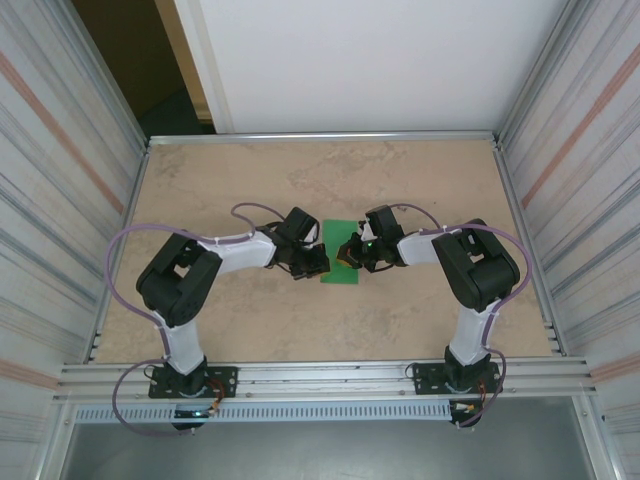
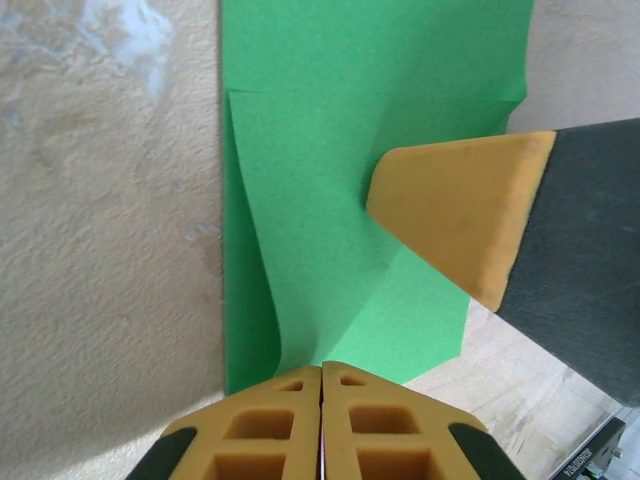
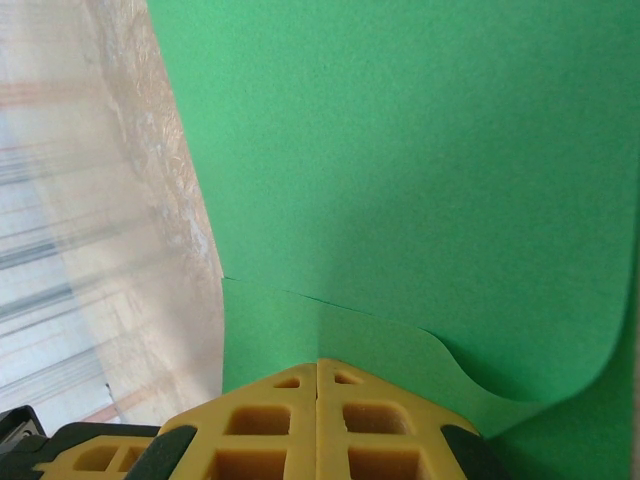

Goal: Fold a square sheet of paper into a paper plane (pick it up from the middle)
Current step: Fold the triangle a second time at the center of the table.

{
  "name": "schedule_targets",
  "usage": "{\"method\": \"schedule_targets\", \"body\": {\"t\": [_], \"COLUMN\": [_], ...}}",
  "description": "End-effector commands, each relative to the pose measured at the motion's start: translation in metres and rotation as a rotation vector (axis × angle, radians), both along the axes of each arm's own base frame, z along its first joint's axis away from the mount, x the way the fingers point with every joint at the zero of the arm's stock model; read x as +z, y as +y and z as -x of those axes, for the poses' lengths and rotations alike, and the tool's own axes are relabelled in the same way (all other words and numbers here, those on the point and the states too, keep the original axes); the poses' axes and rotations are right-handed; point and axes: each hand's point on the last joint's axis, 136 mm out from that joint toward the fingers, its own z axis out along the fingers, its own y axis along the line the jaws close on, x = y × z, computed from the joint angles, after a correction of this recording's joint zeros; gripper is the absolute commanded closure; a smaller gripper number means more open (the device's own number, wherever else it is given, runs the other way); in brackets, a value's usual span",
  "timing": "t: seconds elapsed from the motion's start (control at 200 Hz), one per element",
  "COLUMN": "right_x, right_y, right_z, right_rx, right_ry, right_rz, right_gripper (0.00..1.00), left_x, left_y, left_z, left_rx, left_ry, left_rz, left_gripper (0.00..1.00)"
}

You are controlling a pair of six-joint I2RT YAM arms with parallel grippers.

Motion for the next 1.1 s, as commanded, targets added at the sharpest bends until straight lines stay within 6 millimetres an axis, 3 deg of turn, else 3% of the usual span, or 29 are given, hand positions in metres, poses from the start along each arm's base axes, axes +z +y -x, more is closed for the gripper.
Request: {"method": "schedule_targets", "body": {"t": [0.0, 0.291, 0.556, 1.092], "right_x": [-0.064, -0.065, -0.066, -0.068], "right_y": [-0.04, -0.041, -0.041, -0.042], "right_z": [0.035, 0.034, 0.035, 0.036], "right_rx": [-0.077, -0.079, -0.078, -0.08], "right_ry": [0.208, 0.209, 0.212, 0.22], "right_rz": [0.197, 0.196, 0.197, 0.201], "right_gripper": [0.98, 0.98, 0.98, 0.98], "left_x": [0.01, -0.001, 0.002, -0.013], "left_y": [-0.007, -0.012, -0.015, -0.006], "left_z": [-0.007, -0.005, 0.002, 0.006], "left_rx": [-0.019, -0.041, -0.072, -0.072], "left_ry": [-0.019, 0.01, 0.002, 0.024], "left_rz": [0.022, 0.003, 0.011, -0.047], "left_gripper": [0.9, 0.9, 0.9, 0.91]}}
